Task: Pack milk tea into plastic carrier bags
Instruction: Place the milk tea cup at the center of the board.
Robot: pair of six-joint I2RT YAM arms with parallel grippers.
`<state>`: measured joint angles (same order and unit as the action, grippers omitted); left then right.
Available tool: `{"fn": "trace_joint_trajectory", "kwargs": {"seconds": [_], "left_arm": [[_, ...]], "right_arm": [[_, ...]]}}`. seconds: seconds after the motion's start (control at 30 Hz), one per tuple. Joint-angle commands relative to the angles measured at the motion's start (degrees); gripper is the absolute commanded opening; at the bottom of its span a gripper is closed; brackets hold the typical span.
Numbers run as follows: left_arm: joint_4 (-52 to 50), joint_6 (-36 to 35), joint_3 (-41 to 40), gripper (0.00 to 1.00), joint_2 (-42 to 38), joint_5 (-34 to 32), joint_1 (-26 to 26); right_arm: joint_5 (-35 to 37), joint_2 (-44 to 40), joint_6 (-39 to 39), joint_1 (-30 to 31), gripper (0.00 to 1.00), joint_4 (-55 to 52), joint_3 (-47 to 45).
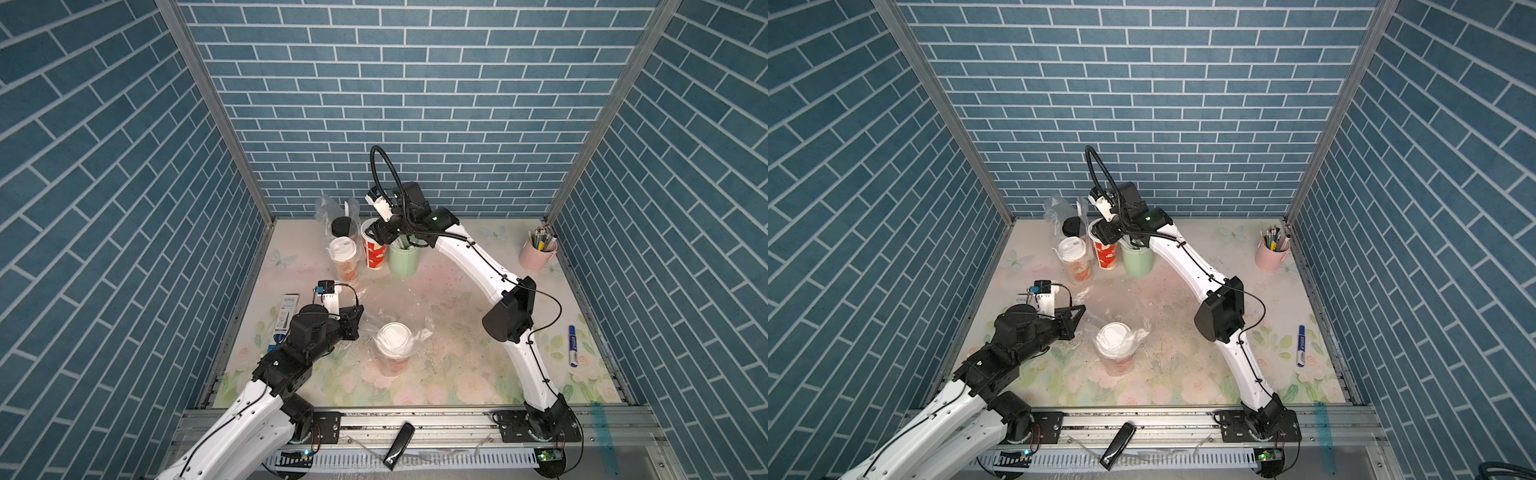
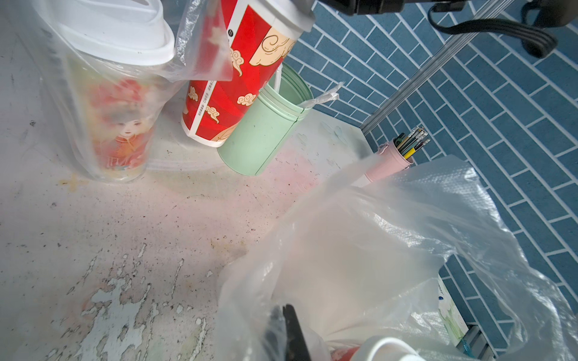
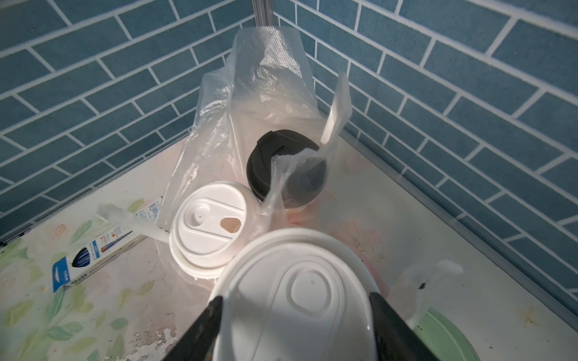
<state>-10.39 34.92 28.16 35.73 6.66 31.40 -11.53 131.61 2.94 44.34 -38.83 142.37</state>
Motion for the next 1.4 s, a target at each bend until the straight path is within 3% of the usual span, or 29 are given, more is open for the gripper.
{"fn": "trace_joint_trajectory", "kwargs": {"seconds": [0.0,0.23,0.57,1.37], "left_arm": [[1.69,-0.90,-0.87,0.00,-0.11,-0.29,-0.24],[1.87,-1.08,-0.69,0.00,-0.13,0.05,-0.21],[1.47,-1.28,-0.31,0.00,-0.08,0.62,-0.20],[-1.51,-3.85,2.84,0.00,0.48,1.74,-0.28]], "right_arm": [[-3.02,-4.74,1.10,-0.04,0.59,-1.79,-1.22],[-4.03,-10.72,1.10,0.00,0.58,-3.35,-9.40],[-2.17,-20.66,0.77,1.19,0.58,1.62,-28.62],[15.97,-41.39,-5.23,0.51,0.59,19.28,-63.09]]}}
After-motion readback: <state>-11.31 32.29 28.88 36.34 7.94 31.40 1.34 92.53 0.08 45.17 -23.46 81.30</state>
